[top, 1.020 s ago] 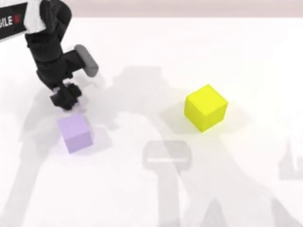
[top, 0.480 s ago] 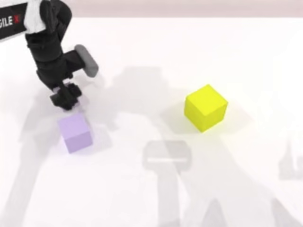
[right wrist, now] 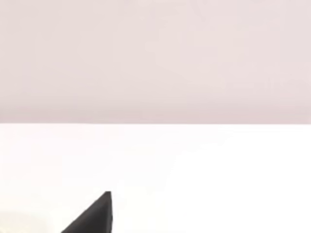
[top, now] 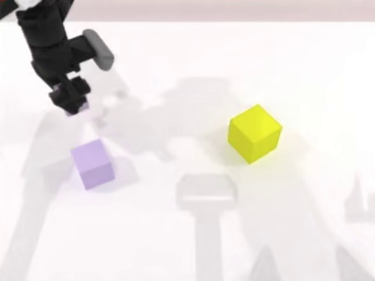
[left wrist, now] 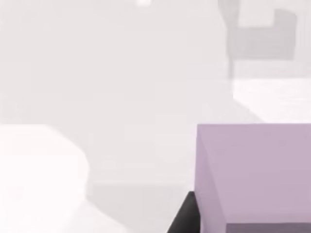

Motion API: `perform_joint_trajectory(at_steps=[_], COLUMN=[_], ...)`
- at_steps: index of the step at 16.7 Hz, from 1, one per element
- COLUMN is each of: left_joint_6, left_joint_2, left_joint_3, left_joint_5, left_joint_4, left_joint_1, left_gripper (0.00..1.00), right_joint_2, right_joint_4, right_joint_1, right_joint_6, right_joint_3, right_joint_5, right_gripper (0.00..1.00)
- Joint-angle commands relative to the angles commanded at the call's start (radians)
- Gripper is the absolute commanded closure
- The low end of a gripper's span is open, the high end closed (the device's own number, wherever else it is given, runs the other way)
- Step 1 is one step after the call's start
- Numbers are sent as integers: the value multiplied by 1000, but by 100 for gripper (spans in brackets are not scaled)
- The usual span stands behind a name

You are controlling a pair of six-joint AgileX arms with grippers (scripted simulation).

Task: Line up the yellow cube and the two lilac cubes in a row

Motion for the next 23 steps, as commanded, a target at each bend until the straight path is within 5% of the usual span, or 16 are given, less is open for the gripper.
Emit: perform_joint_trajectory(at_steps=[6,9,19,23], left_joint_6=[0,-20,-200,-240], left_joint_2=[-6,-6,-25,-40], left_joint_3=[22,31,49,48], left_joint_5=[-1,0,2,0], left_joint_4=[-23,-29,-76,-79], left_joint_1=[-6,-74,-677,-783], left_gripper=[100,100,100,100], right_joint_2=[0,0,0,0], right_joint_4=[0,0,0,0], right_joint_1=[0,0,0,0], right_joint_6=[0,0,0,0], right_joint_3=[0,0,0,0], right_joint_5=[0,0,0,0], right_gripper=[0,0,0,0])
